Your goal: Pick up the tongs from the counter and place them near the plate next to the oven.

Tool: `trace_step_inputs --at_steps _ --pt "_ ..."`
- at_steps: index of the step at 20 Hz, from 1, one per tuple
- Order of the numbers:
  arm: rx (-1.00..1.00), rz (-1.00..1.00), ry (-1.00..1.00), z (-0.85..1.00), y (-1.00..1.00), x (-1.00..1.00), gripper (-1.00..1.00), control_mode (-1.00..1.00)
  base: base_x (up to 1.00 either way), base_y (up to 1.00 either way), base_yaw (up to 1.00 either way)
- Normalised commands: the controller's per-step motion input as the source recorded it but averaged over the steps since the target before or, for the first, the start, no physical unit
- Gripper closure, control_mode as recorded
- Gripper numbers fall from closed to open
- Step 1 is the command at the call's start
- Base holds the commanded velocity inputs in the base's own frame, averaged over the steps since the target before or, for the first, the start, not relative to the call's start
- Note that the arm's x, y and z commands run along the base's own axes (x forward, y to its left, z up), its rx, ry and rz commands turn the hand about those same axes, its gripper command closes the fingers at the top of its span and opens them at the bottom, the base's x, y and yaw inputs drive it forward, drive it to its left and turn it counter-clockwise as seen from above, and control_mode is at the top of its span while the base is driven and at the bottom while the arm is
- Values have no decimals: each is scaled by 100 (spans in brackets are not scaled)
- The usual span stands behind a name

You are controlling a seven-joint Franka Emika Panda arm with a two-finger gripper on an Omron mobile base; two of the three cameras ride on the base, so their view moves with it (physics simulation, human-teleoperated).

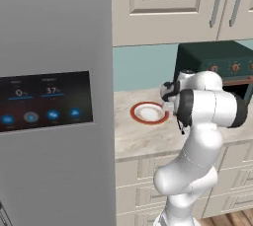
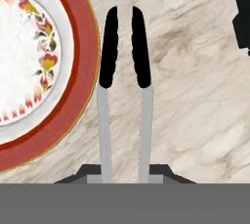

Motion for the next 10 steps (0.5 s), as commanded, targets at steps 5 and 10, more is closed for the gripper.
trace_step_inputs --at_steps 5,10 --pt "-1 0 0 -33 -10 58 100 -100 0 0 0" --pt "-11 0 -8 -38 -8 45 100 -100 0 0 0"
